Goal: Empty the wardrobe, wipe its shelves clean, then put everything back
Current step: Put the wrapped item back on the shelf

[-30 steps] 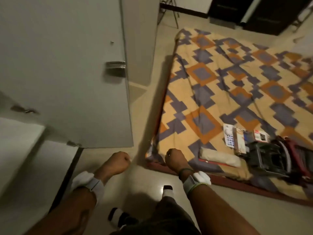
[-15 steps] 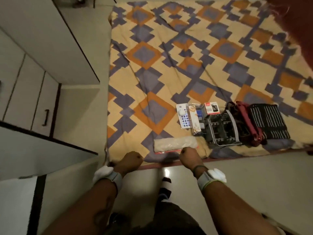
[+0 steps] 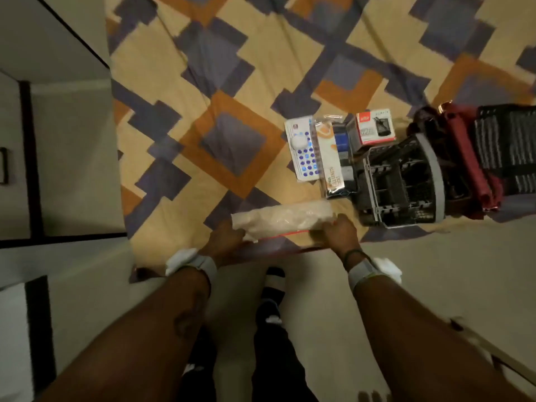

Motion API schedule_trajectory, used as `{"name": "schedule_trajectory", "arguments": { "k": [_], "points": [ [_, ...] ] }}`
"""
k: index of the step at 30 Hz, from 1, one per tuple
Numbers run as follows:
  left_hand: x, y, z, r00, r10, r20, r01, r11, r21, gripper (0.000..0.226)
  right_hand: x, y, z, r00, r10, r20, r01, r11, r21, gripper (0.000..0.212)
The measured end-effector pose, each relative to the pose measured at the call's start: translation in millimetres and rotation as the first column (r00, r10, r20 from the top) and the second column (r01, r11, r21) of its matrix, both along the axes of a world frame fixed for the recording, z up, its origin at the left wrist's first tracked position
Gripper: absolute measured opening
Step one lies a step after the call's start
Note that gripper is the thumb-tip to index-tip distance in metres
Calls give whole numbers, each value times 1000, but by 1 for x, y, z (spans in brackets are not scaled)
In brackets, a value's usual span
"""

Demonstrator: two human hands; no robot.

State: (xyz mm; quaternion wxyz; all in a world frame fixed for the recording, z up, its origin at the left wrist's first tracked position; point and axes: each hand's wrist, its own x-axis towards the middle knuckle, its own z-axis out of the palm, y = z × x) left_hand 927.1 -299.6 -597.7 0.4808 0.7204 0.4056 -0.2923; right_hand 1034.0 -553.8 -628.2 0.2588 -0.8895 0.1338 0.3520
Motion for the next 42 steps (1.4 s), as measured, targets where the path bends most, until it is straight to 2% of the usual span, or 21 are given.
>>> {"name": "schedule_trajectory", "arguments": {
  "k": [2, 4, 6, 8, 10, 12, 14, 17, 19, 23, 25, 27, 28, 30, 31, 33, 34, 35, 38, 42],
  "points": [
    [5, 0, -31, 995, 84, 51, -80, 994, -74, 36, 10, 0, -21, 998, -59, -20, 60, 997, 50, 46],
    [6, 1, -54, 973, 231, 29, -227, 968, -105, 40, 17, -3, -45, 996, -84, -34, 86, 994, 66, 69],
    [6, 3, -71, 942, 336, -6, -335, 938, -94, 44, 21, -8, -66, 992, -122, -24, 123, 990, 67, 78],
    [6, 7, -80, 925, 377, -42, -379, 920, -96, 66, 21, -7, -67, 983, -181, 1, 179, 975, 133, 61],
    [2, 11, -84, 907, 412, -88, -421, 893, -158, 72, 19, -2, -61, 963, -268, -16, 263, 931, 252, 37],
    [-13, 20, -90, 900, 421, -114, -436, 880, -191, 63, 13, 0, -48, 930, -343, -129, 366, 862, 351, 21],
    [-22, 24, -58, 896, 425, -129, -443, 876, -190, 58, 3, 0, -32, 909, -345, -235, 414, 823, 388, 18],
    [-52, 38, -10, 883, 451, -131, -469, 854, -226, 35, -20, 12, 1, 873, -311, -375, 465, 762, 451, 16],
    [-85, 59, 24, 852, 499, -160, -524, 815, -246, 40, -41, 34, 36, 871, -265, -414, 457, 747, 483, 16],
    [-172, 112, 69, 831, 526, -182, -556, 789, -259, 69, -96, 83, 98, 896, -88, -436, 336, 777, 533, 33],
    [-206, 130, 99, 787, 605, -121, -612, 743, -269, 57, -124, 109, 126, 894, -46, -445, 319, 763, 562, 32],
    [-267, 167, 152, 735, 676, -51, -666, 705, -243, 52, -162, 164, 165, 915, 82, -396, 195, 768, 610, 34],
    [-277, 180, 152, 731, 681, -39, -670, 706, -232, 61, -171, 172, 174, 912, 89, -400, 199, 757, 623, 45],
    [-350, 224, 184, 669, 743, 2, -730, 658, -181, 84, -215, 234, 212, 874, 252, -416, 116, 723, 682, 65],
    [-379, 242, 200, 641, 767, 28, -753, 636, -170, 83, -238, 259, 229, 870, 293, -397, 94, 692, 716, 57],
    [-432, 269, 251, 607, 782, 140, -771, 622, -134, 42, -285, 310, 265, 867, 402, -295, -32, 634, 772, 26],
    [-460, 284, 275, 581, 785, 218, -785, 611, -108, 22, -309, 337, 281, 849, 453, -271, -81, 618, 782, 22],
    [-493, 300, 293, 543, 785, 297, -809, 584, -64, 14, -335, 363, 293, 818, 514, -259, -114, 586, 802, 21],
    [-587, 345, 346, 443, 752, 488, -875, 481, 52, 25, -410, 435, 327, 737, 659, -147, -259, 477, 840, 25],
    [-678, 394, 423, 273, 707, 653, -951, 301, 71, 12, -492, 515, 375, 656, 747, -104, -283, 372, 884, 38]
  ]
}}
